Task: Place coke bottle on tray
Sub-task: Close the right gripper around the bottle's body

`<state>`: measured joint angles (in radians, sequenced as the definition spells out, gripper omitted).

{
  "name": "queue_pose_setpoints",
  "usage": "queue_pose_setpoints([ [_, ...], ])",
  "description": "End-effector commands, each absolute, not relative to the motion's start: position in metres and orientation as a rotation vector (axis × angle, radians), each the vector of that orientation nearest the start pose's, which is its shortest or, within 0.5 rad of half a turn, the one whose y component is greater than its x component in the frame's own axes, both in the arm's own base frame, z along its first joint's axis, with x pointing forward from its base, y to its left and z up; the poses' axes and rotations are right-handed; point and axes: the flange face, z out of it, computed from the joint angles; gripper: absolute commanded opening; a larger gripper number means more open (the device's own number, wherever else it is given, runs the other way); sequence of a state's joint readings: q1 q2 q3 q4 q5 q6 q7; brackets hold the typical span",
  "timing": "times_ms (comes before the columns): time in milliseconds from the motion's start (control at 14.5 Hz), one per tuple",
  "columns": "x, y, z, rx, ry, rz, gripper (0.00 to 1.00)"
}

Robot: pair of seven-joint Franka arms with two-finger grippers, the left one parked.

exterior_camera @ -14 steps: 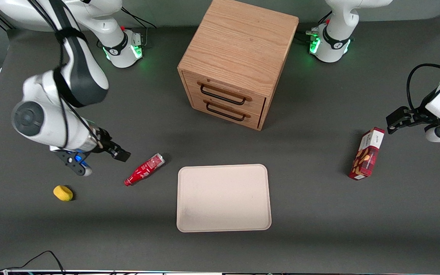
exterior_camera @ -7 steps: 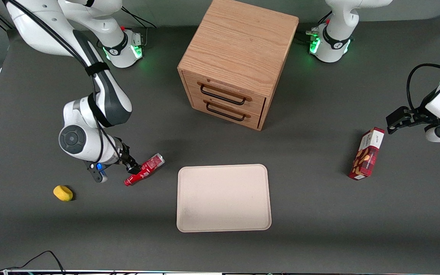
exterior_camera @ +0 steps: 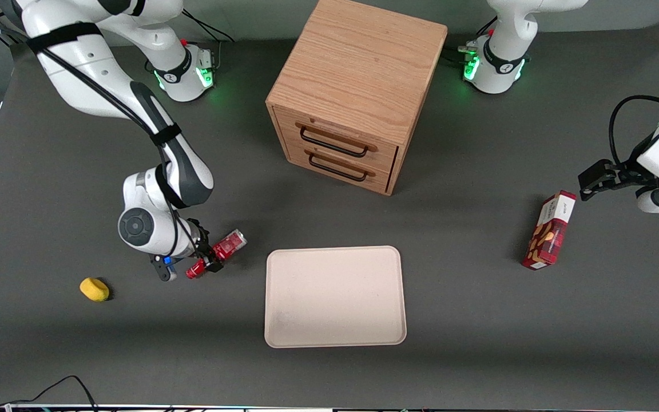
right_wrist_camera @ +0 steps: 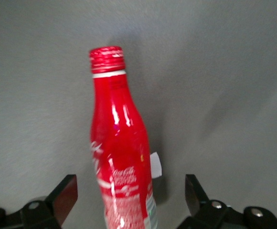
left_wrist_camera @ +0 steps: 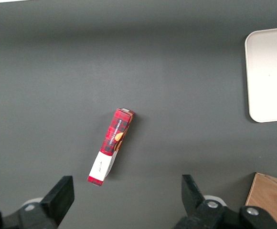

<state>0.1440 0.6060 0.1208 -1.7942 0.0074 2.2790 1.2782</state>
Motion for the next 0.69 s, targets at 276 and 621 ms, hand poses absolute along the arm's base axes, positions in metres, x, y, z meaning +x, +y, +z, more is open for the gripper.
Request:
queue_pose_setpoints([
  [276, 0.623, 0.166, 0.184, -2.710, 1.583, 0.141, 0.97],
  [621, 0.621, 0.170, 0.179, -2.710, 1.574, 0.127, 0.62],
])
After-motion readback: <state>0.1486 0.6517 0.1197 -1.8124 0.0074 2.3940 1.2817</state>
